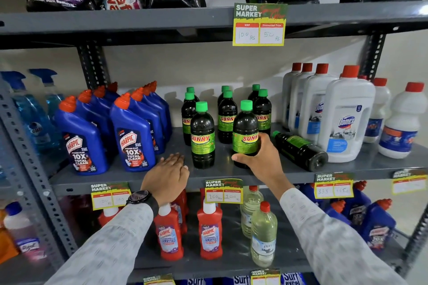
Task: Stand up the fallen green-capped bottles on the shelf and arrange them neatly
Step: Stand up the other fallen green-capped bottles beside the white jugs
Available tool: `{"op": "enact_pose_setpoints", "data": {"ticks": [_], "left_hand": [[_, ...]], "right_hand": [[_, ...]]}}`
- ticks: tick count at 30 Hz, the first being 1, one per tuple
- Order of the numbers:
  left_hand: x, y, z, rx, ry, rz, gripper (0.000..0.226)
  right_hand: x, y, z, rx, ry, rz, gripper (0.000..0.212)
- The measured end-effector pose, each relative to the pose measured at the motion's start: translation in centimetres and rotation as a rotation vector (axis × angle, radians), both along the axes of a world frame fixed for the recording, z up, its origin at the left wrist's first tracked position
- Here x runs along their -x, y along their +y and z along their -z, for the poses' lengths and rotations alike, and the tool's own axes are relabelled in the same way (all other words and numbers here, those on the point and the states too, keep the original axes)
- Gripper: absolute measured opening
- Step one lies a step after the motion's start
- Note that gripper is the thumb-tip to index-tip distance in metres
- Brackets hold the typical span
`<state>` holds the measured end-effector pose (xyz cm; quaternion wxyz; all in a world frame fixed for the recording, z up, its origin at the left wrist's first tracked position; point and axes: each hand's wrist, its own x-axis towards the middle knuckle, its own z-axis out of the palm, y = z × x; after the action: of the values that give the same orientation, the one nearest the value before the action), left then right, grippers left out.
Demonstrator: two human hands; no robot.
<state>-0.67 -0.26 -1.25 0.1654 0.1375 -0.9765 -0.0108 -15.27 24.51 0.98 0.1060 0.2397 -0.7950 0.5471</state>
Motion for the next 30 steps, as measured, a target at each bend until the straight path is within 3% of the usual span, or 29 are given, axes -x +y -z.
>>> {"op": "enact_pose_setpoints", "data": {"ticks": [8,13,15,17,19,22,25,30], "left_hand": [[0.1,1.1,-0.1,-0.025,-0.025,0.009,0.074],[1.8,3.5,-2.0,-0.124,-0.062,0.035,0.07],[1.8,2.6,-2.7,-0.142,-0.072,0.015,0.057],[1.8,2.3,-2.6,-0.132,-0.093,0.013,0.052],[1.3,1.9,-1.8,-0.112,-0.078,-0.002,0.051],[1.0,2.0,-1.5,-0.085,-0.051,0.017,0.052],[1.1,2.3,-1.8,-0.066,-0.065,0.031,0.056],[1.0,2.2,-1.6,-0.062,-0.061,0.044,0.057]], "right_hand": [[-2.0,1.3,-0.2,-0.05,0.009,0.096,0.088],[-2.3,5.4,-2.3,0.073,0.05,0.086,0.071],[-1.1,5.8,-4.4,-0.043,0.171,0.199,0.069],[0.5,6.5,-6.6,-0.344,0.268,0.32,0.056],[2.2,7.0,-8.0,-0.686,0.188,0.349,0.05],[3.7,8.2,-8.4,-0.971,0.004,0.311,0.062],[4.0,8.4,-8.4,-1.014,-0.072,0.286,0.068],[3.7,7.6,-8.0,-0.91,-0.188,0.261,0.08]]}}
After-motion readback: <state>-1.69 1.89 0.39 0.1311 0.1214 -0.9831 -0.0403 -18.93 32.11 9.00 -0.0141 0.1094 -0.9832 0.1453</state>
